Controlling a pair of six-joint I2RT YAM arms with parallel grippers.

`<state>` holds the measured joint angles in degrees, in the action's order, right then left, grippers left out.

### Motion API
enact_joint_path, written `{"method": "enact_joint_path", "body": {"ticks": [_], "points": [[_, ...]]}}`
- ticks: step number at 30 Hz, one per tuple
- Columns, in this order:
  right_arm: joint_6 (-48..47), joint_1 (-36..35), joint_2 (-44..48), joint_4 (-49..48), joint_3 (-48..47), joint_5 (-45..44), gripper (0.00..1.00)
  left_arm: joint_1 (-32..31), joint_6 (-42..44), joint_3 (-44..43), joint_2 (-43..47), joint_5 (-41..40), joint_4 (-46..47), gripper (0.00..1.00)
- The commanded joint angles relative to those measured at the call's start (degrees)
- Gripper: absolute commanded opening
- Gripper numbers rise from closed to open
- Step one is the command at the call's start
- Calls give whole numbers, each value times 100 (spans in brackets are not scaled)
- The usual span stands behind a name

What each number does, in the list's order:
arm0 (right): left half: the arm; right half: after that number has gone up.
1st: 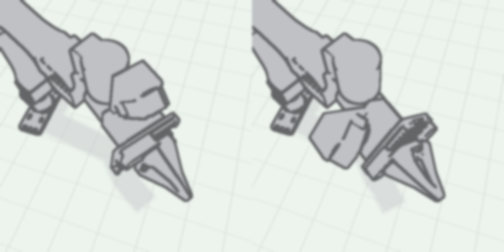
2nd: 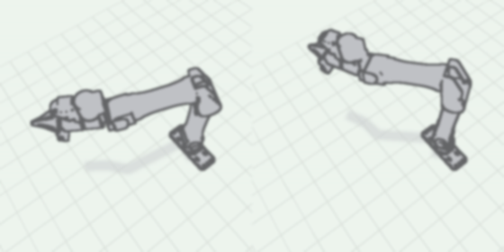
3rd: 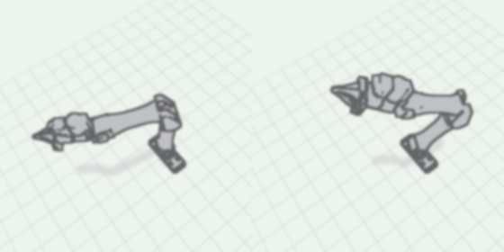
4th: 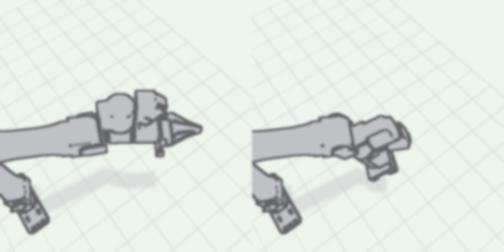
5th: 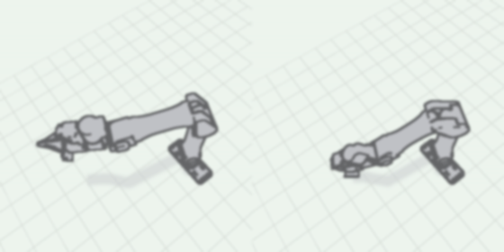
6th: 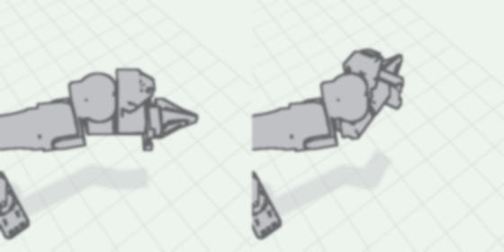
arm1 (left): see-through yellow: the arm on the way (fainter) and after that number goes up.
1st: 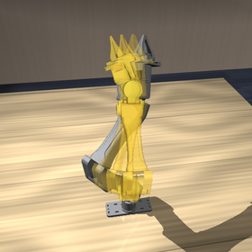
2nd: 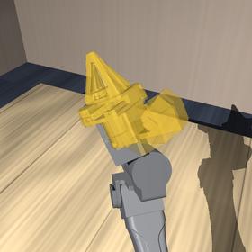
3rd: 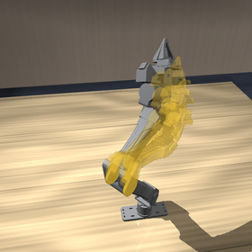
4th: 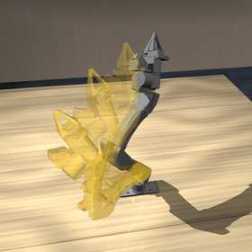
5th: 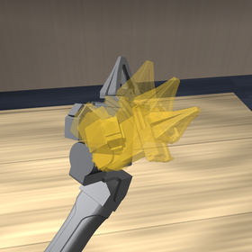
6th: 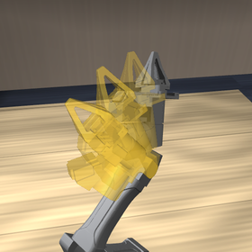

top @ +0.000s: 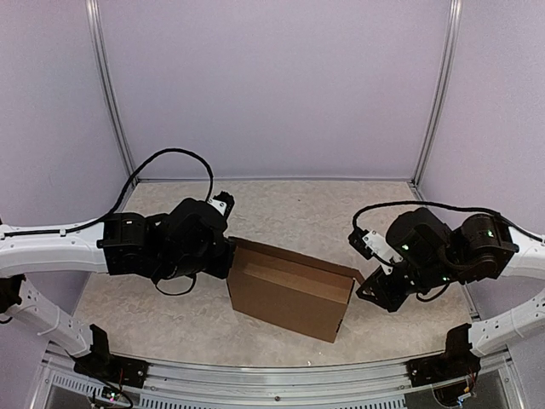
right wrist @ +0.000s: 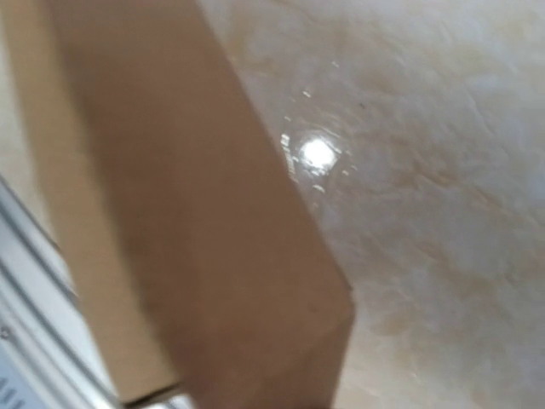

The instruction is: Fold the paper box

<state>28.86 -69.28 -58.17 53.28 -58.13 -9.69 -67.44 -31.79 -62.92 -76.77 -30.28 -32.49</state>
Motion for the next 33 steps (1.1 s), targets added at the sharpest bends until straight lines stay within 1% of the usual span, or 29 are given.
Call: {"method": "enact_joint_path", "body": {"ticks": [1,5,15,20,24,30,33], "points": [[219,-119,-68,285,-165,-442,20,-109,-200,221,-63,98,-596,0],[344,-178,-74,279,-189,-544,17,-153,-315,192,-44,-18,-663,0],[595,-383,-190,344,-488,-810,19,-270,-416,166,-145,-123,-706,0],[688,-449,-229,462,-522,-928,16,-270,-402,174,-96,-170,-723,0],[800,-459,-247,622,-509,-1007,14,-270,-413,174,-75,-180,-735,0],[905,-471,-249,656,-487,-1017,4,-270,-454,166,-92,-153,-702,0],[904,-470,-266,539,-495,-938,1,-270,-504,150,-114,-153,-698,0]]}}
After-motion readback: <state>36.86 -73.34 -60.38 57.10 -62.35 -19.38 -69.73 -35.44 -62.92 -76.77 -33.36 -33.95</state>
